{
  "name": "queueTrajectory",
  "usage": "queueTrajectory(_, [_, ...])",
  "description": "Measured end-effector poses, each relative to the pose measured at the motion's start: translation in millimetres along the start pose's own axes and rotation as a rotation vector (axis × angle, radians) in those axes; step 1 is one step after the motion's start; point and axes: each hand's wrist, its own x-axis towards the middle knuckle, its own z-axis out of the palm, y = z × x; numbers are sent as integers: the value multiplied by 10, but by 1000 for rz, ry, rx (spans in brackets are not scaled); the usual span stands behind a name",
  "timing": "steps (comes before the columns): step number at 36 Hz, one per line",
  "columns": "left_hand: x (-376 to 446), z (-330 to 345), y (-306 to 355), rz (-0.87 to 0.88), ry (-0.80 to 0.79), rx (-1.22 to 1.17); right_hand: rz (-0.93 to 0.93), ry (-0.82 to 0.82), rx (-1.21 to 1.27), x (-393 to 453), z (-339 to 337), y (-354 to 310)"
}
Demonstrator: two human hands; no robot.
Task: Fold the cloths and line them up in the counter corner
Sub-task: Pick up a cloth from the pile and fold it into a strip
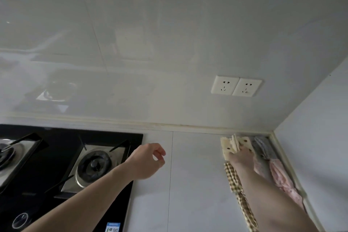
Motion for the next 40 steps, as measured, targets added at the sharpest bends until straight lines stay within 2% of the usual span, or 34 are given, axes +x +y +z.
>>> queueTrajectory(3, [82, 28, 15, -5, -3, -8, -63, 23, -56, -162, -81, -84])
queueTrajectory(8, [171, 52, 23, -12, 2, -6, -267, 55, -300, -365, -129, -136])
queueTrajectory(12, [213, 67, 13, -30, -10, -35, -433, 8, -396, -419, -63, -99])
queueTrajectory(18, [235, 82, -6, -44, -60, -23, -494, 24, -510, -416, 21, -7])
queueTrajectory(26, [243, 144, -28, -58, -69, -12, -465, -35, -608, -251, 80, 9])
queueTrajectory(29, [213, 185, -40, -62, -89, 0, -406, -68, -540, -176, 163, 11])
queueTrajectory(35, [153, 160, -36, -58, -99, 7, -292, -226, -616, -418, -188, -487])
queueTrajectory(40, [49, 38, -32, -48, -75, 19, -273, -259, -611, -593, -301, -592])
